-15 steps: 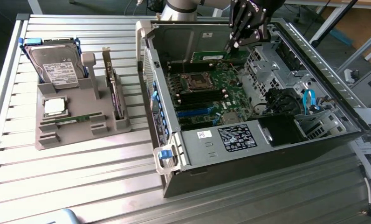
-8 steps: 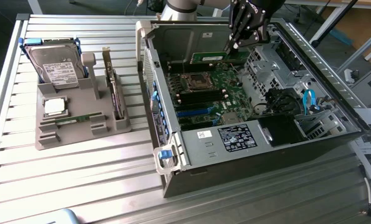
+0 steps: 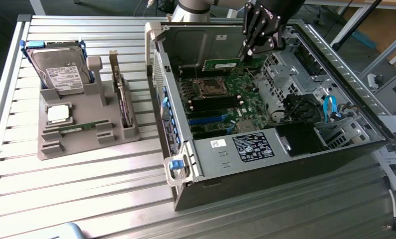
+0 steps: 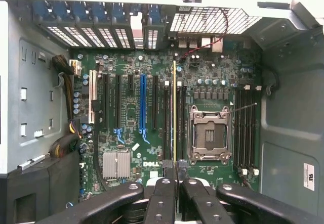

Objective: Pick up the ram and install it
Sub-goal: 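Insert the ram into the slot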

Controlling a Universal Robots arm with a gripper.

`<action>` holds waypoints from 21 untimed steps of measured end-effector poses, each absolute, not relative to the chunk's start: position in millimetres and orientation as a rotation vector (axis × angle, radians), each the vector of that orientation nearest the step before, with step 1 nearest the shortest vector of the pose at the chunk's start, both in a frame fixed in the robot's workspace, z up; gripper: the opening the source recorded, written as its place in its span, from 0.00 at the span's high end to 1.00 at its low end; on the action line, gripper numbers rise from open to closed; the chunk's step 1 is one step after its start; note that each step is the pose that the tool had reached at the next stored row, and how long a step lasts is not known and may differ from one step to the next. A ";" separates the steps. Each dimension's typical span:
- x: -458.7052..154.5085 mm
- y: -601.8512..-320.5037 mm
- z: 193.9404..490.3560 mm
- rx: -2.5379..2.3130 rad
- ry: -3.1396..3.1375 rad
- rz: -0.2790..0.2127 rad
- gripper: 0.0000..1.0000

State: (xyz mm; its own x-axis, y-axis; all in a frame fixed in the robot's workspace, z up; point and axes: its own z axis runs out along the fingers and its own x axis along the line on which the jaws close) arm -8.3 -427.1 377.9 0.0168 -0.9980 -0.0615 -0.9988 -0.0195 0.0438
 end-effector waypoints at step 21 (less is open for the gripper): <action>-8.3 -427.1 351.3 -2.232 2.191 0.117 0.88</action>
